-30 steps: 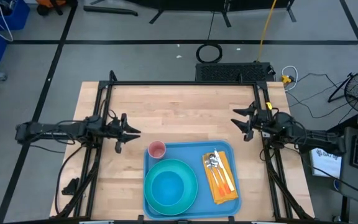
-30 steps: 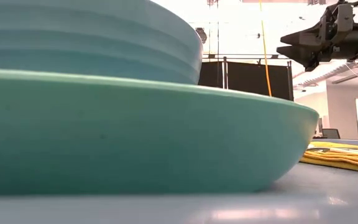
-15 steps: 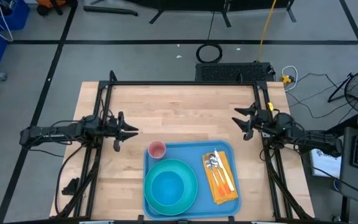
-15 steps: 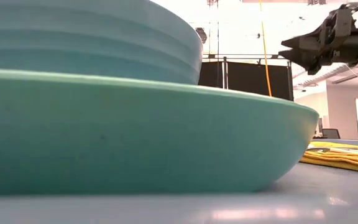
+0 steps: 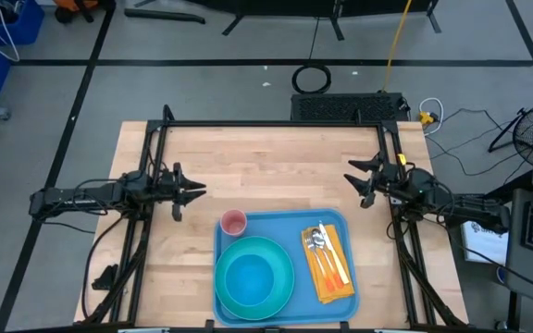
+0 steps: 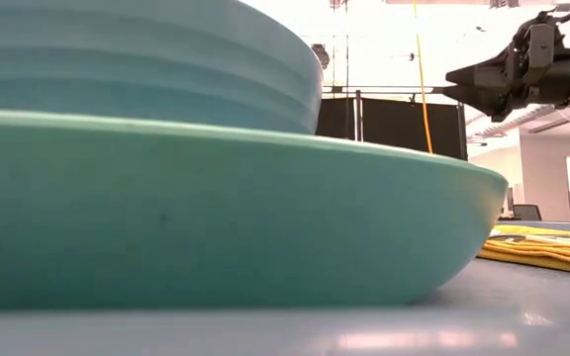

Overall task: Set up tray
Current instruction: Return to Home Position

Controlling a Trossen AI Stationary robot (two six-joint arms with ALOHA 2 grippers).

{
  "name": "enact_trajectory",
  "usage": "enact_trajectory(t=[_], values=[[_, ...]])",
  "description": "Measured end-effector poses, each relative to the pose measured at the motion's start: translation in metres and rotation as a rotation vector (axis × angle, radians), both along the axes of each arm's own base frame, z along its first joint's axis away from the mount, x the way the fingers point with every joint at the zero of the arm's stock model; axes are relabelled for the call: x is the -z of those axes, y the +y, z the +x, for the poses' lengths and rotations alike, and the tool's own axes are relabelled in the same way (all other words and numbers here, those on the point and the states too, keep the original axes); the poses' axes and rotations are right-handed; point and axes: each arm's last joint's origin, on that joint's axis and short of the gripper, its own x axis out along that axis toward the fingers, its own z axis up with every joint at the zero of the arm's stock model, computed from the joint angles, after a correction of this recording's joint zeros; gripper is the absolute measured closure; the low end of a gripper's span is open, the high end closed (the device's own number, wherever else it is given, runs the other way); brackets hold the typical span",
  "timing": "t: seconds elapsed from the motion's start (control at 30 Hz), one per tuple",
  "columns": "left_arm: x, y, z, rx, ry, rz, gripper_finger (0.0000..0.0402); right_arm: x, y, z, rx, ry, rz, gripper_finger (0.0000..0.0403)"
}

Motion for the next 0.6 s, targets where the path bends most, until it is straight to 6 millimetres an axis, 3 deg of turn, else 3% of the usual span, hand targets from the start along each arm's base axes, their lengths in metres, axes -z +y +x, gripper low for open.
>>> enact_trajectory(t=[0.6], values=[[0.0013,-0.0006,0.0,0.021,0.013,-0.006,0.0309,0.0007,0.0,0.0001,-0.001,0.005,0.004,0.0181]])
